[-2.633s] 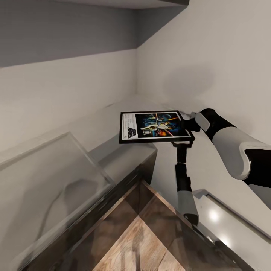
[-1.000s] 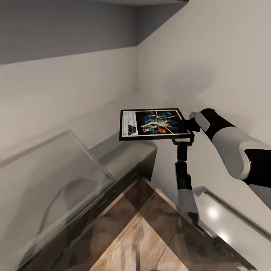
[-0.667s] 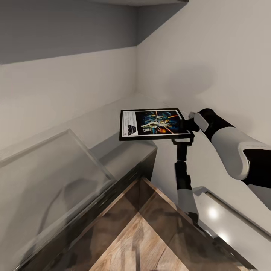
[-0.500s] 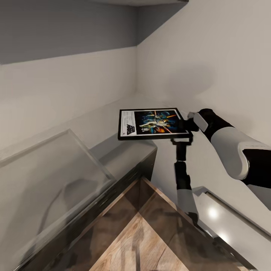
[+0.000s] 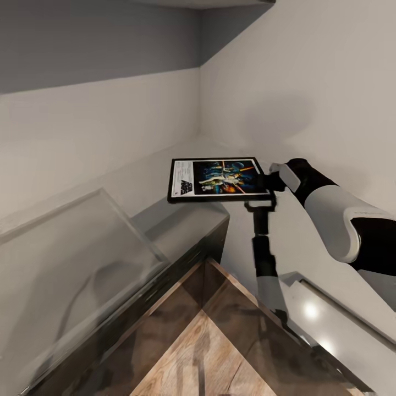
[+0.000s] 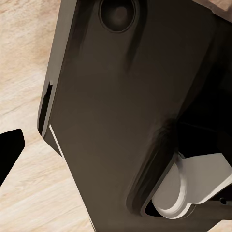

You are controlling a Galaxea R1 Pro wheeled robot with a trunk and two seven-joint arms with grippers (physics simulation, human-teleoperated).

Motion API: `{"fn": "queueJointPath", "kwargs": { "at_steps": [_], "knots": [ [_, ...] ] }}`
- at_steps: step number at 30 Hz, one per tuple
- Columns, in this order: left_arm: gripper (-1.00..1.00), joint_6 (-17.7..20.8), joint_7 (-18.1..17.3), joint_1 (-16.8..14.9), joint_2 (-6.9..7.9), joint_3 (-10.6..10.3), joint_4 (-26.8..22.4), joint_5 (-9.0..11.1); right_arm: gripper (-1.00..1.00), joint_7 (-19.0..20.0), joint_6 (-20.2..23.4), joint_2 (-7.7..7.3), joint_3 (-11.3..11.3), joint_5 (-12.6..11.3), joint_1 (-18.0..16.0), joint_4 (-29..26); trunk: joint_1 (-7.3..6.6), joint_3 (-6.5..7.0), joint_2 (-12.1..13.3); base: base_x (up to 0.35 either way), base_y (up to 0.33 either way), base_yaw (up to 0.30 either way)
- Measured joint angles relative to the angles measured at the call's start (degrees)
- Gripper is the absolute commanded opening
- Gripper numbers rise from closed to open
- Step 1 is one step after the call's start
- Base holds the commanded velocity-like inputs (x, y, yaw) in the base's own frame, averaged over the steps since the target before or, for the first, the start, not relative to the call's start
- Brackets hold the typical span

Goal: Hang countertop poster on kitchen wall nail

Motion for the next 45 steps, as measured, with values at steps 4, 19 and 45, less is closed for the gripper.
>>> {"fn": "queueJointPath", "kwargs": {
  "at_steps": [4, 19, 45],
  "knots": [
    [1.00, 0.0, 0.0, 0.0, 0.00, 0.0, 0.0, 0.0, 1.00, 0.1, 0.0, 0.21, -0.4, -1.0, 0.0, 0.0, 0.02, 0.00, 0.0, -0.224, 0.000, 0.000],
    [1.00, 0.0, 0.0, 0.0, 0.00, 0.1, 0.0, 0.0, 1.00, -0.1, 0.0, 2.08, 0.2, 0.4, 0.0, -0.1, 0.00, 0.00, 0.0, -0.097, 0.000, 0.000],
    [1.00, 0.0, 0.0, 0.0, 0.00, 0.1, 0.0, 0.0, 1.00, -0.1, 0.1, 7.08, 0.3, 0.4, 0.0, -0.1, -0.02, 0.00, 0.0, -0.006, 0.000, 0.000]
  ]
}}
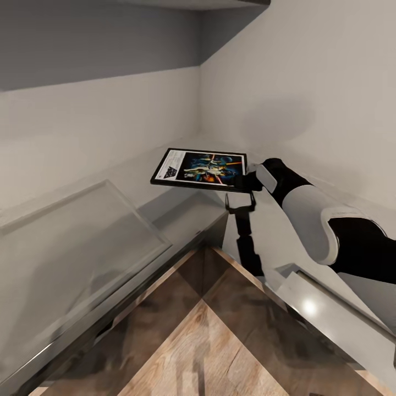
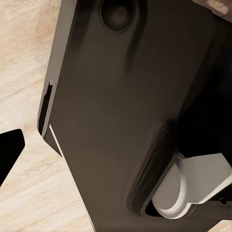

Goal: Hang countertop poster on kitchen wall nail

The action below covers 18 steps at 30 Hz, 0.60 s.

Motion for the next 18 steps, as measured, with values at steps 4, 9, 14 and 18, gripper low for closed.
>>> {"fn": "queueJointPath", "kwargs": {
  "at_steps": [4, 9, 14, 18],
  "knots": [
    [1.00, 0.0, 0.0, 0.0, 0.00, 0.0, 0.0, 0.0, 1.00, 0.0, 0.0, 0.11, 0.0, -0.1, 0.0, 0.0, 0.00, 0.00, 0.0, 0.000, 0.000, 0.000],
    [1.00, 0.0, 0.0, 0.0, 0.00, 0.0, 0.0, 0.0, 1.00, 0.0, 0.0, 0.12, 0.0, -0.1, 0.0, 0.0, 0.00, 0.00, 0.0, 0.000, 0.000, 0.000],
    [1.00, 0.0, 0.0, 0.0, 0.00, 0.0, 0.0, 0.0, 1.00, 0.0, 0.1, 0.03, -0.2, -0.4, 0.0, -0.1, 0.00, 0.00, 0.0, 0.000, 0.000, 0.000],
    [1.00, 0.1, 0.0, 0.0, 0.00, 0.0, 0.0, 0.0, 1.00, -0.1, 0.4, -0.02, -0.7, -1.3, 0.0, -1.4, 0.01, -0.01, 0.0, 0.000, 0.000, 0.000]
  ]
}}
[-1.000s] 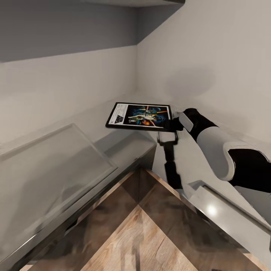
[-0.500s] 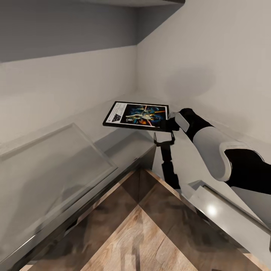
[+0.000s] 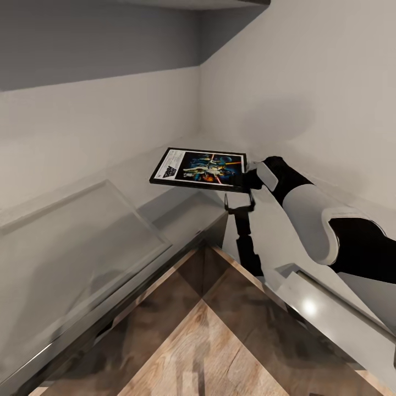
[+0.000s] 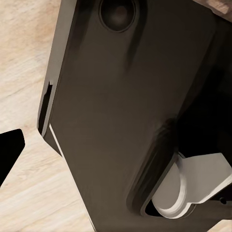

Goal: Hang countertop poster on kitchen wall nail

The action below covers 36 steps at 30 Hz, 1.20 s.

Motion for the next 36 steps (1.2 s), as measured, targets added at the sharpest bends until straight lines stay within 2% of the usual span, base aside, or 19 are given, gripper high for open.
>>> {"fn": "queueJointPath", "kwargs": {
  "at_steps": [7, 8, 15, 19, 23, 33, 36],
  "knots": [
    [1.00, 0.0, 0.0, 0.0, 0.00, 0.0, 0.0, 0.0, 1.00, -0.5, 1.4, -0.05, 0.0, 0.3, -0.6, -4.4, 0.00, 0.00, 0.0, 0.000, 0.000, 0.000],
    [1.00, 0.0, 0.0, 0.0, 0.00, 0.0, 0.0, 0.0, 1.00, -1.4, 2.8, -0.03, 0.0, 0.4, -0.8, -4.7, 0.00, 0.00, 0.0, 0.000, 0.000, 0.000],
    [1.00, 0.0, 0.1, 0.0, 0.00, 0.0, 0.0, 0.0, 1.00, -4.5, 4.5, 0.13, 0.0, 0.5, -2.4, -5.1, 0.00, 0.00, 0.0, 0.000, 0.000, 0.000],
    [1.00, 0.0, 0.1, 0.0, 0.00, 0.0, 0.0, 0.0, 1.00, -5.3, 5.1, 1.09, 0.0, 0.3, -3.0, -5.1, 0.00, 0.00, 0.0, 0.000, 0.000, 0.000],
    [1.00, 0.3, 0.0, 0.0, -0.93, 0.7, -0.3, 0.9, 1.00, -4.4, 4.7, 1.19, -0.3, 0.2, -2.0, -5.0, 0.00, 0.00, 0.0, 0.000, 0.000, 0.000],
    [1.00, 0.3, 0.0, 0.0, -0.94, 0.7, -0.3, 4.1, 1.00, -1.5, 4.7, 1.20, -0.3, -0.2, -2.0, -5.0, 0.00, 0.00, 0.0, 0.000, 0.000, 0.000],
    [1.00, 0.3, 0.0, 0.0, -0.94, 0.7, -0.3, 4.1, 1.00, -0.7, 4.7, 1.20, -0.3, -0.3, -2.0, -5.0, 0.00, 0.00, 0.0, 0.000, 0.000, 0.000]
  ]
}}
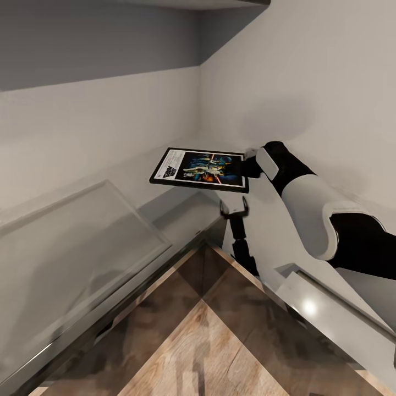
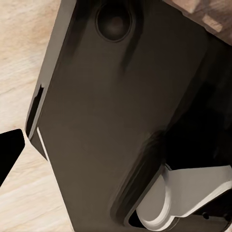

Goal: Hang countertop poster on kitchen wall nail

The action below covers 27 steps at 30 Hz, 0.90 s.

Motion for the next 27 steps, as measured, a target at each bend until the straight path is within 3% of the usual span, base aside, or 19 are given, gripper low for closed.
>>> {"fn": "queueJointPath", "kwargs": {
  "at_steps": [7, 14, 19, 27],
  "knots": [
    [1.00, 0.0, 0.0, 0.0, 0.00, 0.0, 0.0, 0.0, 1.00, 2.1, 0.0, 0.00, 0.0, -0.2, 0.0, 0.0, 0.00, 0.00, 0.0, 0.000, 0.000, 0.000],
    [1.00, -0.6, -0.2, 0.0, -1.52, 0.7, 0.1, -2.3, 1.00, 0.0, 0.1, 0.17, 0.3, 0.0, 0.2, -0.3, 0.00, 0.00, 0.0, 0.000, 0.000, 0.000],
    [1.00, -0.7, -0.4, 0.0, -1.68, 1.3, 0.1, -4.4, 1.00, -2.8, 0.1, 0.19, 0.4, 0.3, 0.2, -0.3, 0.00, 0.00, 0.0, 0.000, 0.000, 0.000],
    [1.00, -0.7, -0.5, 0.0, -1.68, 1.5, 0.1, -4.5, 1.00, -3.0, 0.0, 0.19, 0.4, 0.3, 0.2, -0.3, -0.01, 0.00, 0.0, 0.064, 0.053, 0.000]
  ]
}}
